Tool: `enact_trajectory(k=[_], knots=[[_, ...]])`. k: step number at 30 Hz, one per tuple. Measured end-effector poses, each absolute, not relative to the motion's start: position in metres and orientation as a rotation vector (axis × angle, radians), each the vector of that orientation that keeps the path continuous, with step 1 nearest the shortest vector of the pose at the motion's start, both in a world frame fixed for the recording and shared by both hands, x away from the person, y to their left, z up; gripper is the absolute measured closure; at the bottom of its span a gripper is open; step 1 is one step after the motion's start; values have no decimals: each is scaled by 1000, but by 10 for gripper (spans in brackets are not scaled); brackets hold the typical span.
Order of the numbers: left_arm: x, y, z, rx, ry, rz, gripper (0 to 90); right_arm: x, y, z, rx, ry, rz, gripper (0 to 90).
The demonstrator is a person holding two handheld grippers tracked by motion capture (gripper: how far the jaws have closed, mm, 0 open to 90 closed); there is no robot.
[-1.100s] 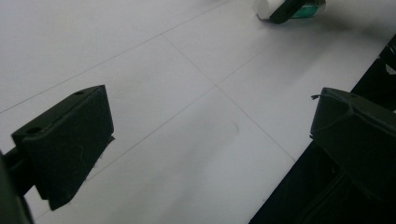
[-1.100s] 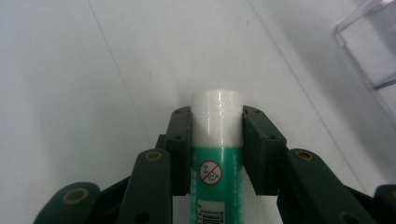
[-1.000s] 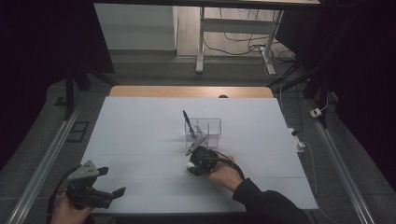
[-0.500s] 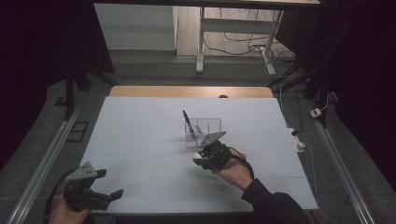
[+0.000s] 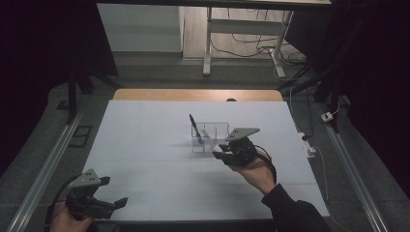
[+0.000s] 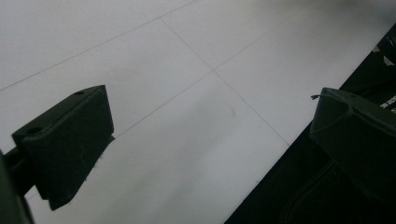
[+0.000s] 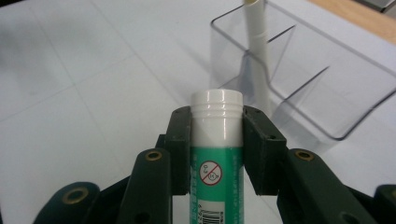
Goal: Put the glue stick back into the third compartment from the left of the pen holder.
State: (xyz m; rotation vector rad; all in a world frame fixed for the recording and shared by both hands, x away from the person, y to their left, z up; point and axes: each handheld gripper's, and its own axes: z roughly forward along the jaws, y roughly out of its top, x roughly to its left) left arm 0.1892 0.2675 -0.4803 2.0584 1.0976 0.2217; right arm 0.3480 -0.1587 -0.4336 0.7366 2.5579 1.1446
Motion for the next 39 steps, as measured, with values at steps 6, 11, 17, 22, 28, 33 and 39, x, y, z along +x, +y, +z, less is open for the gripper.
enact_trajectory(k=[6,11,17,22,28,33,39], knots=[[189,267,-480,2063,1097,215,0,353,-164,-428,762,2500,1166,655],[188,267,-480,2063,1098,210,0,360,-166,-423,793,2449,1197,655],[188,268,-480,2053,1098,203,0,371,-168,-417,815,2384,1229,654],[188,268,-480,2049,1098,200,0,382,-168,-418,837,2336,1251,654],[188,269,-480,2043,1097,196,0,397,-163,-414,850,2281,1305,654],[188,270,-480,2040,1096,196,0,407,-158,-416,852,2250,1315,654],[188,270,-480,2039,1097,194,0,417,-156,-419,872,2223,1332,654]])
